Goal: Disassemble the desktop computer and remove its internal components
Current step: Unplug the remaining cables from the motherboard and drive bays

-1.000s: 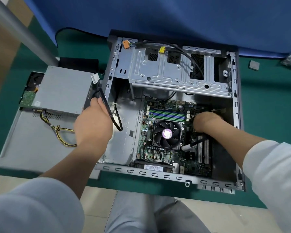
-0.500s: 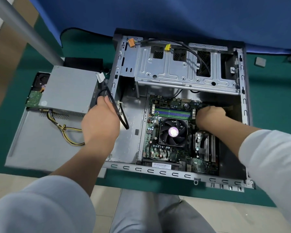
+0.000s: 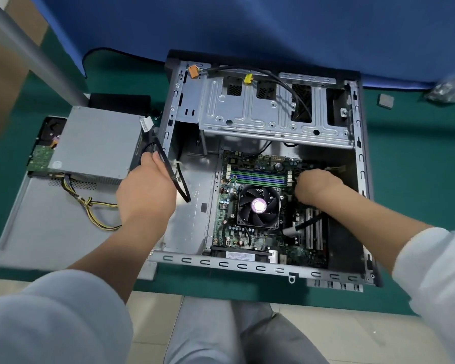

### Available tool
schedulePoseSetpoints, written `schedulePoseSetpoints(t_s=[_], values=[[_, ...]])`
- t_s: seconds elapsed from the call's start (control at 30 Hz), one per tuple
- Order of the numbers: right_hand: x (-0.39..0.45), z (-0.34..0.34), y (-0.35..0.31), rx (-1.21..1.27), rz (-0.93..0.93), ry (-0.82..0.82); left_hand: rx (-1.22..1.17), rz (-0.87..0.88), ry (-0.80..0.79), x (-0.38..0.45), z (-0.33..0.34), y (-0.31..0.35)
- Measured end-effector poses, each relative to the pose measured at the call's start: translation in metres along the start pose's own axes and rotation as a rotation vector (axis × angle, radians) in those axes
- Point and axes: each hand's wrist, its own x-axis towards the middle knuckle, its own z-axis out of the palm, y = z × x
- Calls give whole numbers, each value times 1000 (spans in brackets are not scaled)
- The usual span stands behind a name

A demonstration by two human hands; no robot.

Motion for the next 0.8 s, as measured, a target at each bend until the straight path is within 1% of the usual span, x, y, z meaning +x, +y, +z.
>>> schedulePoseSetpoints(t_s=[0.07, 0.1, 0.2, 0.23, 0.37, 0.43, 0.5, 0.6, 0.7, 0.8], values=[[-4, -6, 11, 215, -74, -21, 2, 4, -2, 0, -1, 0], [-7, -6, 16, 348, -112, -7, 4, 10, -6, 0, -1, 1], [-35, -2, 27, 926, -137, 44, 6, 21, -23, 0, -3, 1], [-46, 1, 31, 1029, -160, 84, 2, 29, -27, 0, -3, 1], [-91, 5, 34, 1252, -276, 243, 17, 50, -26, -3, -7, 2], [-103, 2, 34, 1267, -296, 339, 17, 60, -24, -4, -8, 3], [-113, -4, 33, 1217, -311, 404, 15, 57, -34, -3, -8, 2], [-124, -15, 28, 1179, -381, 394, -14, 43, -72, -4, -10, 0], [-134, -25, 28, 1099, -405, 436, -218, -11, -100, -8, -13, -3], [-147, -38, 32, 1086, -478, 490, -517, -150, -66, -15, -21, -8]])
